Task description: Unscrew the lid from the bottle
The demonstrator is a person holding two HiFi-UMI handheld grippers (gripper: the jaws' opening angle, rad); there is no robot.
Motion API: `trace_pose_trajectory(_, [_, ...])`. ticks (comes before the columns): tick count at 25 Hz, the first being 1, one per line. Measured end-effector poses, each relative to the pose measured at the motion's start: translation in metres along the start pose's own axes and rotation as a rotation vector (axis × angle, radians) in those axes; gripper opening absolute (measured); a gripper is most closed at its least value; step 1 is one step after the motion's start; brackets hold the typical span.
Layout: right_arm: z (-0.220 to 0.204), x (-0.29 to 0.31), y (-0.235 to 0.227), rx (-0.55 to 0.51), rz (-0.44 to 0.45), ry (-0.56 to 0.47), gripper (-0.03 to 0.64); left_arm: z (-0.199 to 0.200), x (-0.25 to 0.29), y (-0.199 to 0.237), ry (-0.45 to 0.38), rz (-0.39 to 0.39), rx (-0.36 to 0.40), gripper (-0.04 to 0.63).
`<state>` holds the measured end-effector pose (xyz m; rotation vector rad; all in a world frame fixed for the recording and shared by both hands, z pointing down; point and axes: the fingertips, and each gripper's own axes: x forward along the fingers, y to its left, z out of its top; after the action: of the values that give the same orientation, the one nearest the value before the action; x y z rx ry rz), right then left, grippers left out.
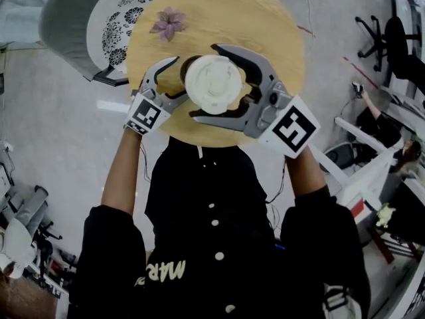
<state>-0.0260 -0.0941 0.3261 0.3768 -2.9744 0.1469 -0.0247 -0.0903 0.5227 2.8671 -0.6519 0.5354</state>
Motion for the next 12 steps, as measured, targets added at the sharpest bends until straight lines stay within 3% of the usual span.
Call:
trace_pose_trajectory(4, [0.037, -0.024, 0.001, 0.081, -0.076, -0.056, 0.476, 0.014, -0.03, -0.007, 0.044, 0.0, 0.012, 0.374])
trace_pose_trajectory(7, [0.06, -0.046, -0.003, 0.094, -0.159, -0.079, 0.476, 0.036, -0.053, -0.011, 0.022, 0.012, 0.013, 0.356])
trace_pose_trajectory(12, [0.086, -0.09, -0.019, 0.083, -0.363, -0.104, 0.476, 0.102, -0.099, -0.013, -0.103, 0.115, -0.016, 0.174])
